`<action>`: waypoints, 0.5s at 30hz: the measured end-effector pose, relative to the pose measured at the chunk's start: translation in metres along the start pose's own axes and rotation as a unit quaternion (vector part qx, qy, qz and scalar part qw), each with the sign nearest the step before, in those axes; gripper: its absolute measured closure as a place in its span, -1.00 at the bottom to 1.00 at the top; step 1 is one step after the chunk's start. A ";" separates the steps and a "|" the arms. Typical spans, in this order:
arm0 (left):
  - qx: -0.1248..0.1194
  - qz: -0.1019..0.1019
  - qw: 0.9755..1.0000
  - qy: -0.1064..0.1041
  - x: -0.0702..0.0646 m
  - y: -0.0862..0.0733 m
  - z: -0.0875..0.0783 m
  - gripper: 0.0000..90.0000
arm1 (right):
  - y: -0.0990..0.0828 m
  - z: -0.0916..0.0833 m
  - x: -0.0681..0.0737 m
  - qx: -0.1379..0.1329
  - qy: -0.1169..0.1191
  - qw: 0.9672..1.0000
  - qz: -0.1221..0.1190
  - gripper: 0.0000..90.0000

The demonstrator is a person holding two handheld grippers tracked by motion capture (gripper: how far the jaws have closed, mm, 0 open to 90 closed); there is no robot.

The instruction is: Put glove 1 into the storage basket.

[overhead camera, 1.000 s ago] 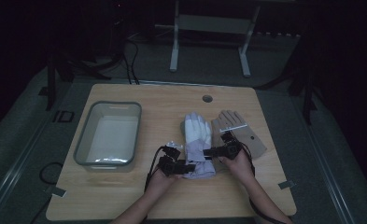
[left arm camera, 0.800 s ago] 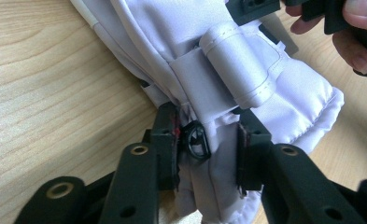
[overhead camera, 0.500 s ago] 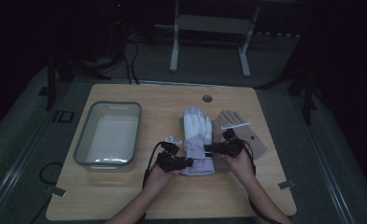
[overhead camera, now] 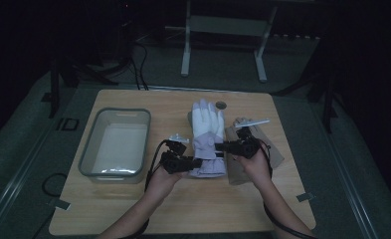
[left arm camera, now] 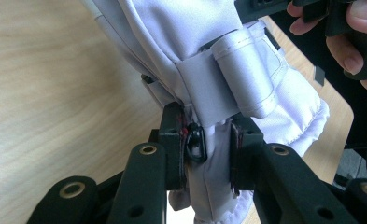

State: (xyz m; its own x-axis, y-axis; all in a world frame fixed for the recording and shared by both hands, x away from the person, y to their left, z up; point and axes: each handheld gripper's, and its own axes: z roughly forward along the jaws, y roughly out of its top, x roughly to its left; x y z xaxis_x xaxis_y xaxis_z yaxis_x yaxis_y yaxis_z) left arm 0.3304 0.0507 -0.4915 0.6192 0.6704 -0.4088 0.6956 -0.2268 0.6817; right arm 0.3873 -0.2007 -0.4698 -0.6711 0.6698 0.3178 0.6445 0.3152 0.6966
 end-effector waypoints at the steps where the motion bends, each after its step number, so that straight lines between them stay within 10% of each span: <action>1: -0.002 0.001 1.000 0.002 0.000 0.001 -0.003 0.60 | 0.006 -0.001 0.005 -0.004 -0.003 1.000 -0.007 0.71; 15: -0.003 0.022 0.999 0.031 0.011 0.019 -0.053 0.60 | 0.040 0.006 0.036 -0.020 0.008 0.999 -0.034 0.71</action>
State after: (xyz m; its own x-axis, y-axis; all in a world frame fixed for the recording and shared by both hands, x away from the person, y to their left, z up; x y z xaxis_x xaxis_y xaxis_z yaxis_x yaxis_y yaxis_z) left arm 0.3306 0.0915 -0.4509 0.6254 0.7021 -0.3404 0.6662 -0.2534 0.7014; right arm 0.3911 -0.1598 -0.4344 -0.7186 0.6365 0.2801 0.5831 0.3320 0.7414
